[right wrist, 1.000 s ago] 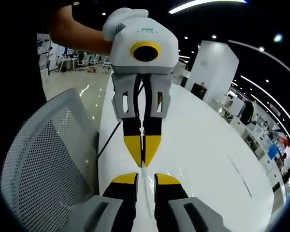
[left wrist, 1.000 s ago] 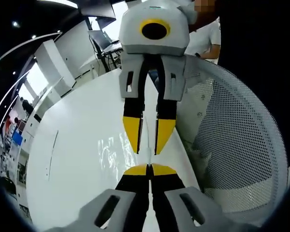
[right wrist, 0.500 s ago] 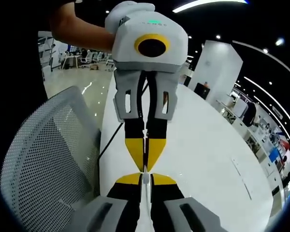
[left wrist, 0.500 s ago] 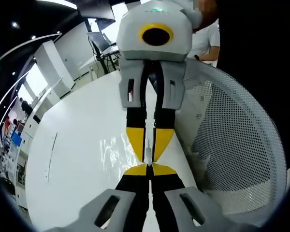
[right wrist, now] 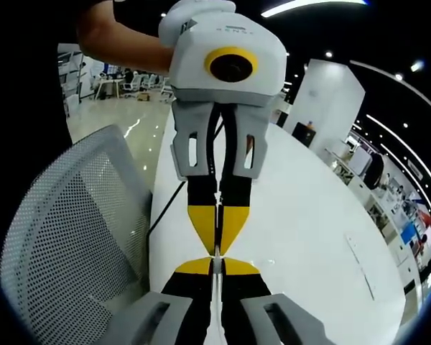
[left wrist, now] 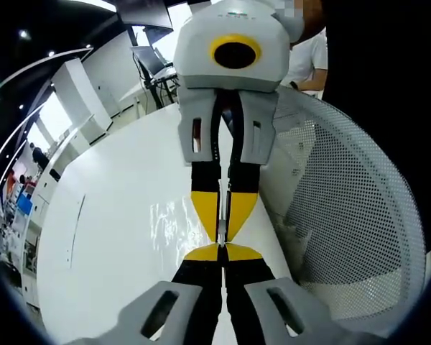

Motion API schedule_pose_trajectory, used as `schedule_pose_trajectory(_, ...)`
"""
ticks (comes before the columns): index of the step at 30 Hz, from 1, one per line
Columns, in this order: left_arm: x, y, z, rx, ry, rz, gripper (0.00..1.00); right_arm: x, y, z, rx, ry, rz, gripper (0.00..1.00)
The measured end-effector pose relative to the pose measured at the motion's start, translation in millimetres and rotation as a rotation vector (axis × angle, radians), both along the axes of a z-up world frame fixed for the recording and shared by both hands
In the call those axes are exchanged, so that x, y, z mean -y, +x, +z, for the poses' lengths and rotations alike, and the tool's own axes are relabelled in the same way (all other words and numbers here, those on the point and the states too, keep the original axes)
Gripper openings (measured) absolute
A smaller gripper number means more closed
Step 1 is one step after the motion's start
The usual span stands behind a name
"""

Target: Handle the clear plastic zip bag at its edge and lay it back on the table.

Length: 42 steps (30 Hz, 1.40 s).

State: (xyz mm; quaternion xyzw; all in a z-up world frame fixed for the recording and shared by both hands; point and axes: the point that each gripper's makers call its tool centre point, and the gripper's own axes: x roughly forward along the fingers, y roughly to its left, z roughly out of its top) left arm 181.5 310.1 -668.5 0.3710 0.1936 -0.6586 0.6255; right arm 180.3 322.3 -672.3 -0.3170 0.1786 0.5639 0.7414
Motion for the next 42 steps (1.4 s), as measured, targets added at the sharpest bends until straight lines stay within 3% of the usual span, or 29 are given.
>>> schedule_pose_trajectory(42,-8.1,0.9,-2.4,-0.015,-0.007,0.027,0.00,-3.0,-1.2,-0.4,-0.025,-0.001,0.001,0.00)
